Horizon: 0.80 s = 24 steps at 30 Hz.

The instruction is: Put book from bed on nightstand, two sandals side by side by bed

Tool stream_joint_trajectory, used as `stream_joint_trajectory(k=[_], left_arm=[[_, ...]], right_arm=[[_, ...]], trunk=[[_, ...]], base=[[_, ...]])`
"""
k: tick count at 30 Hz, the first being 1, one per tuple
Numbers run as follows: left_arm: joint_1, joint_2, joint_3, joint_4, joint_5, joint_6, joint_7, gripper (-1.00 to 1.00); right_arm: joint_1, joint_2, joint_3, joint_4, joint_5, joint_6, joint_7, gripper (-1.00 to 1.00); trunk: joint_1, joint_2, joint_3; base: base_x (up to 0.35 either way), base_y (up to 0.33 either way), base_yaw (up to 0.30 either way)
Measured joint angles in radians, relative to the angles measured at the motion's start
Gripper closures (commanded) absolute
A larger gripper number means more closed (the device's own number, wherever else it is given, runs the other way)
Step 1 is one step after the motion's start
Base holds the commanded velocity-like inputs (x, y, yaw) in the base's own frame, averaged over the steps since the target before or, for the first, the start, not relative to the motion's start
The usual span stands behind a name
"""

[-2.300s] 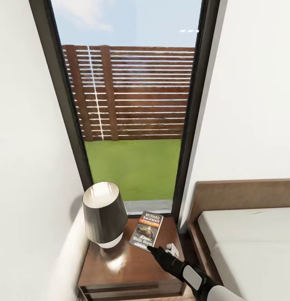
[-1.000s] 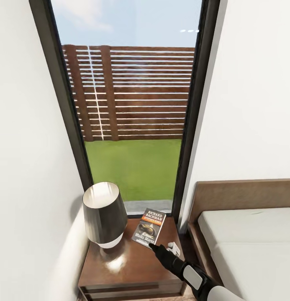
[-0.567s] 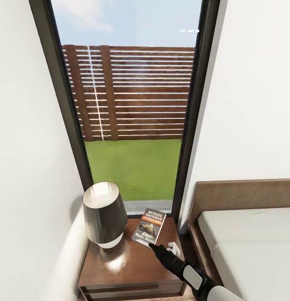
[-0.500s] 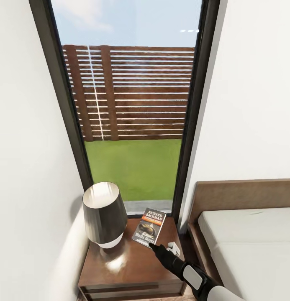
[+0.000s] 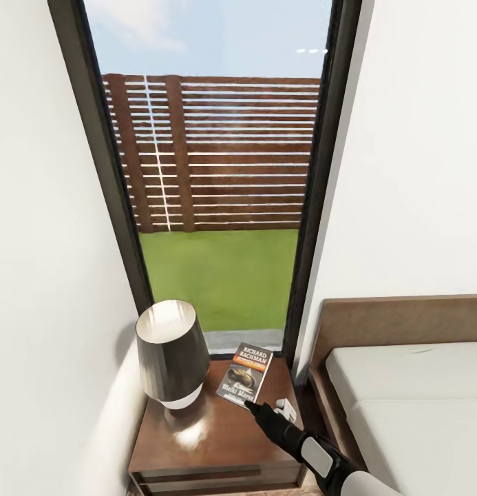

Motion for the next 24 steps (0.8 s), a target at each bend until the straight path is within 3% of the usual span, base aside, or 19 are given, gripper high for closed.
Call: stream_joint_trajectory(k=[13,24], left_arm=[[0.0,0.0,0.0,-0.001,0.0,0.0,0.0,-1.0],[0.0,0.0,-0.001,-0.005,0.0,-0.001,0.0,-1.0]], right_arm=[[0.0,0.0,0.001,0.0,0.0,-0.004,0.002,1.0],[0.001,0.0,0.0,0.004,-0.002,-0.002,-0.002,1.0]], trunk=[[0.0,0.0,0.0],[0.0,0.0,0.0]], base=[[0.126,0.0,0.0],[0.04,0.0,0.0]])
